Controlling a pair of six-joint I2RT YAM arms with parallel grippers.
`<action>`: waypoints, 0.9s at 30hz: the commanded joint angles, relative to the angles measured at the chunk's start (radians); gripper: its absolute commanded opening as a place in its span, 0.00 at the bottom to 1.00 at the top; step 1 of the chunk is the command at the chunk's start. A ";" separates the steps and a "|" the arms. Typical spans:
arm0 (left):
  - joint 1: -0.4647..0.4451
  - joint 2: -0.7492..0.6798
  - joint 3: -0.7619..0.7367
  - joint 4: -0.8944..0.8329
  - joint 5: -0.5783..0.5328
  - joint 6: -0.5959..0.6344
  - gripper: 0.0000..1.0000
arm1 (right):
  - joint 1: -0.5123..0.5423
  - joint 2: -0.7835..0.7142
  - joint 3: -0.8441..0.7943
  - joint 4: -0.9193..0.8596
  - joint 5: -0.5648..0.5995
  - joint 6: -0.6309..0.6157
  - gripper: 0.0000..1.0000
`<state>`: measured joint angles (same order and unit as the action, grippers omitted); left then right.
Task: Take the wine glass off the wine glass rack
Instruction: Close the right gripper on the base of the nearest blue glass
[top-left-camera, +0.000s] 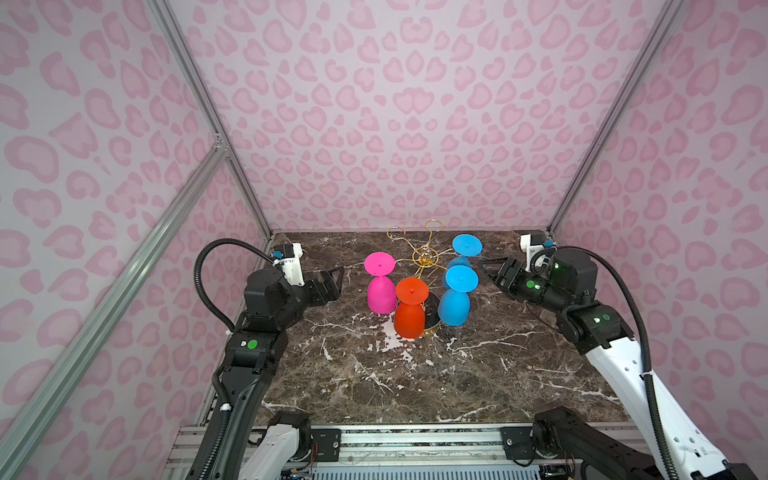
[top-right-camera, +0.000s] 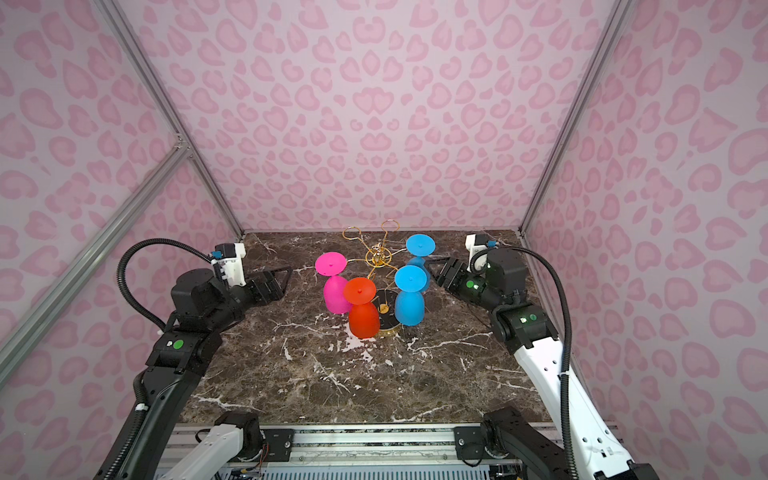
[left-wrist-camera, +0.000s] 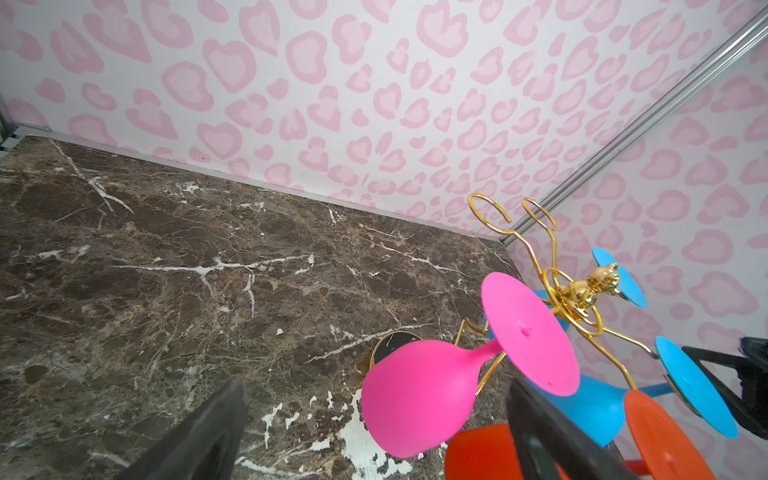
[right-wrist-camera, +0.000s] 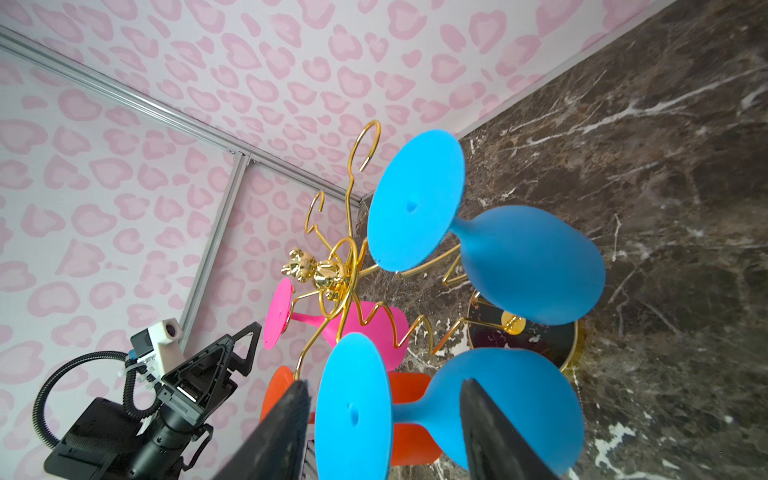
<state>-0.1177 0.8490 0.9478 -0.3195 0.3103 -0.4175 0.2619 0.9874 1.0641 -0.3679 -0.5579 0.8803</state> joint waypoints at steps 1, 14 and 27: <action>-0.011 -0.005 -0.012 -0.009 0.022 -0.016 0.98 | 0.002 -0.008 -0.012 0.012 -0.032 0.028 0.57; -0.057 0.022 0.015 -0.005 0.010 -0.026 0.98 | 0.018 0.001 -0.041 0.046 -0.065 0.068 0.40; -0.068 0.017 0.008 -0.004 0.009 -0.035 0.98 | 0.032 -0.010 -0.053 0.093 -0.073 0.107 0.15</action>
<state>-0.1852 0.8703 0.9508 -0.3431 0.3172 -0.4450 0.2909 0.9798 1.0100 -0.3065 -0.6186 0.9768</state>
